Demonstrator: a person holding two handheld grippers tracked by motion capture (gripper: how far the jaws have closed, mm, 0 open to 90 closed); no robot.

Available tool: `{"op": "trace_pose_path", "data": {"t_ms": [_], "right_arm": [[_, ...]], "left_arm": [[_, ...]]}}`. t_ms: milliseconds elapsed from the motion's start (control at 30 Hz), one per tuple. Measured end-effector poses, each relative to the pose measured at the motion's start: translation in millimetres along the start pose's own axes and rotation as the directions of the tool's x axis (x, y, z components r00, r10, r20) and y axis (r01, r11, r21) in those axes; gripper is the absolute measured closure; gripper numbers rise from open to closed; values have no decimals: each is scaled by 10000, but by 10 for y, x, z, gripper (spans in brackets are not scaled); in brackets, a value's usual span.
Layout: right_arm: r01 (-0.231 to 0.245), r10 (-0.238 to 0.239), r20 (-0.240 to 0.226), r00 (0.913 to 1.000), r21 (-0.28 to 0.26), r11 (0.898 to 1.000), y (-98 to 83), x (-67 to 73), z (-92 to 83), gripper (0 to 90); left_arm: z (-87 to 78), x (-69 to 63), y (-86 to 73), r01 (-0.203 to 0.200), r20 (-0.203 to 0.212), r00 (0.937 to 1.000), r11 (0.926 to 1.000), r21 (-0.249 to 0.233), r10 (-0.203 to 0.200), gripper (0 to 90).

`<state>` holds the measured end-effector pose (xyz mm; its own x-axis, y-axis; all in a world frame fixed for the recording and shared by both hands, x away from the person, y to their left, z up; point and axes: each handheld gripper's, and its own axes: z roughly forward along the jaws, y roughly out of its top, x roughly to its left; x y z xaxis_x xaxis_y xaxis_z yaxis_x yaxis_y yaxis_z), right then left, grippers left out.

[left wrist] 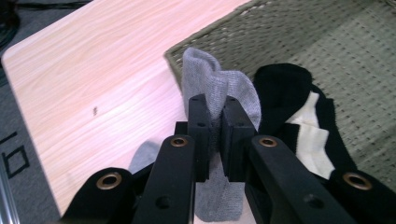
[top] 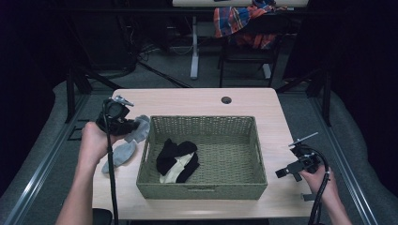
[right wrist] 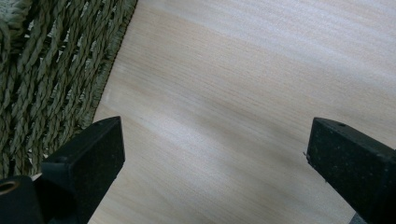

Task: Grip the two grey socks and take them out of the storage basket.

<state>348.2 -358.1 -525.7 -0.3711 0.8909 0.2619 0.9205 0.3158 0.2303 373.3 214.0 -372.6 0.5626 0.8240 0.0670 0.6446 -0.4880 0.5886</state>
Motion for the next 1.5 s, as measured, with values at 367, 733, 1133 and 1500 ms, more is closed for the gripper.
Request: {"op": "trace_pose_path", "data": {"t_ms": [367, 733, 1133, 1500], "right_arm": [[-237, 237, 8, 9997, -255, 9994, -13, 11, 18, 41], [-25, 25, -111, 9999, 10, 10000, 2, 5, 13, 41], [-2, 2, -21, 10000, 62, 10000, -1, -2, 14, 41], [-31, 31, -36, 10000, 48, 10000, -4, -9, 11, 41]], "left_arm": [[158, 409, -266, 1260, -501, 9910, 9915, 318, -1244, 842], [558, 748, -606, 2685, -596, 9630, 9541, 1329, -2628, 840], [929, 807, -760, 3038, -294, 9516, 9226, 2377, -3058, 753], [608, 789, -607, 3349, -901, 9414, 9320, 1383, -3249, 94]]}}
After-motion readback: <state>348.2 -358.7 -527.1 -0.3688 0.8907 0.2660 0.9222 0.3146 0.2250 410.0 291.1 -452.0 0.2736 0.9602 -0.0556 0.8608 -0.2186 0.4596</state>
